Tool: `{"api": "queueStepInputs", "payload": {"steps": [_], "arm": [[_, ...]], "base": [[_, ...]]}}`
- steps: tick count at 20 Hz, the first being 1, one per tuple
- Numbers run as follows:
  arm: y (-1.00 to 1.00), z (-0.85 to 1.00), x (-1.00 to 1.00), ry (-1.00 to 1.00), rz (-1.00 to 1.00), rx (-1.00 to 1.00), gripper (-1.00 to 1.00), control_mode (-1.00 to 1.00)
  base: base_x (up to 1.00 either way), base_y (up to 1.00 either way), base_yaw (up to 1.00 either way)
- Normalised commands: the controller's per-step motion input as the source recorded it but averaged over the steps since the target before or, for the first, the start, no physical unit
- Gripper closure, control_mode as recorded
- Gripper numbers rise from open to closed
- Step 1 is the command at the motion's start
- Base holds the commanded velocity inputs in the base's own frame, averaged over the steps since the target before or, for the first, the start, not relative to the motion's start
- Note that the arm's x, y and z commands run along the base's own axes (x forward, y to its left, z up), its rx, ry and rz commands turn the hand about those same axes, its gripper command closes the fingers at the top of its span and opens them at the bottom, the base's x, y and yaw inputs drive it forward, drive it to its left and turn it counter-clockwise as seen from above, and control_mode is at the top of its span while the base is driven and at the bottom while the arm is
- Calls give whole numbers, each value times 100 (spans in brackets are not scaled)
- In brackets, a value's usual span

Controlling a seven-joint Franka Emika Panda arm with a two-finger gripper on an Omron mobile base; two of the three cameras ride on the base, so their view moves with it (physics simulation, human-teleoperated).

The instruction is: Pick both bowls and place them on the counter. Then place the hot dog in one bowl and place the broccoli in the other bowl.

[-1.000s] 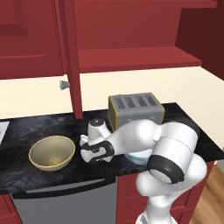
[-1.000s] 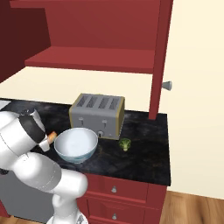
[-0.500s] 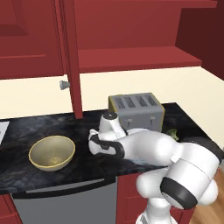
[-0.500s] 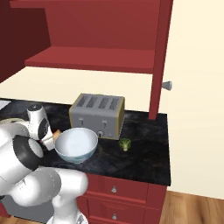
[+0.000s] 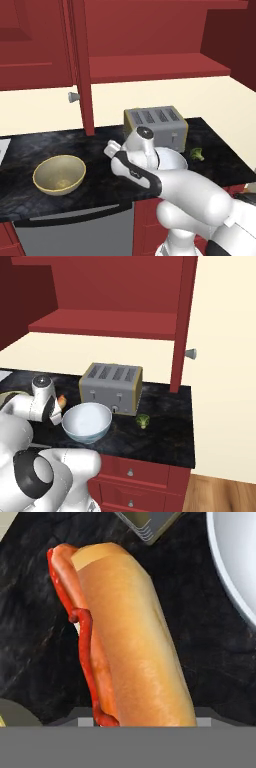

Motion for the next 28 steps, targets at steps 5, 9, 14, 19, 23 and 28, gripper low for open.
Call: {"api": "queueStepInputs", "payload": {"steps": [5,9,14,19,23,28], "arm": [[17,35,-5,-10,17,17,100,-100],[27,36,0,-6,23,15,100,-100],[35,40,0,-3,21,11,100,-100],[42,32,0,-1,20,5,100,-100],[45,31,-7,-1,16,0,100,-100],[52,20,-18,0,13,-2,100,-100]], "base": [[0,0,0],[0,0,0],[0,0,0],[0,0,0],[0,0,0],[0,0,0]]}}
